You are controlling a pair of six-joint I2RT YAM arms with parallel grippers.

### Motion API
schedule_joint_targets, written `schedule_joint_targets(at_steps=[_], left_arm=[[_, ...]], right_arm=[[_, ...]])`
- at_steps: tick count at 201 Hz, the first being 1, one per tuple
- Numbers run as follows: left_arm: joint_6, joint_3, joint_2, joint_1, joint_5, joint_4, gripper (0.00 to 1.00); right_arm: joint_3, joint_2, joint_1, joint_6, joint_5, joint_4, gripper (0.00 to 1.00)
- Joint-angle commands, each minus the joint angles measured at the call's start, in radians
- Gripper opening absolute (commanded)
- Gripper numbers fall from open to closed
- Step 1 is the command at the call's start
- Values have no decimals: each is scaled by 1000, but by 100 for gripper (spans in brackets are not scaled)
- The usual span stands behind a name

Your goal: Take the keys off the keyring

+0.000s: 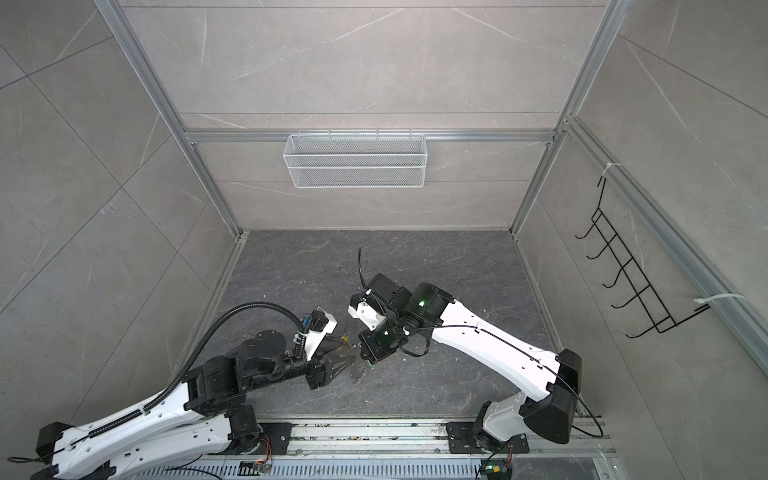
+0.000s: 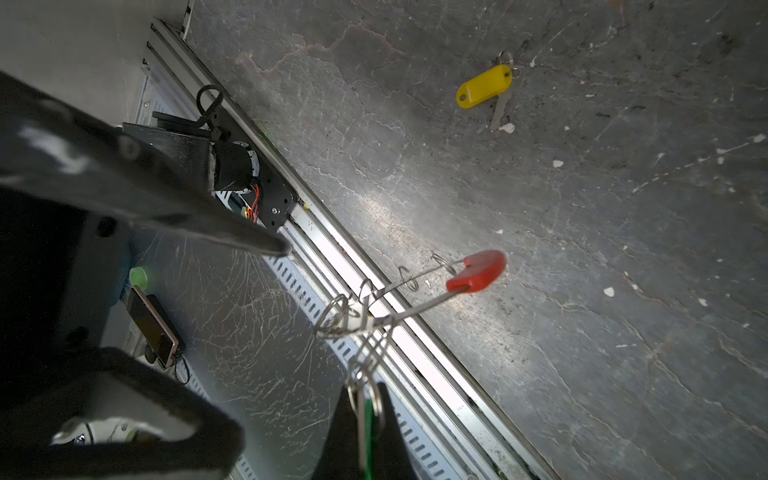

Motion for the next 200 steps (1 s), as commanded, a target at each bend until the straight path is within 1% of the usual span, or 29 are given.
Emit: schedule_joint_targets(at_steps=[1,41,76,105,125,139,177,200], left_arm=[[-13,0,13,-5,-3,50,58],[-21,-2,43,-5,-30,51,57],[-19,1,65,-5,-40,57,53],[-14,2,70,-5,-56,57,46],[-6,2,66,-6,-56,68,40],[-2,5,60,-5,-58,68,33],[9,13,56,-5,-64,62,23],[10,21,54,-6,-62,59,14]], right_arm=[[32,-32,-5,19,-26,15,0],[46,-43,-6,17,-40,8,0],[62,-53,-6,15,-48,-3,0],[67,-63,-6,18,-63,-9,0],[56,-67,-5,20,-74,-11,0],[52,-73,-5,20,-75,-13,0],[39,-88,-5,13,-85,-13,0],[34,-94,-6,2,-84,-18,0]])
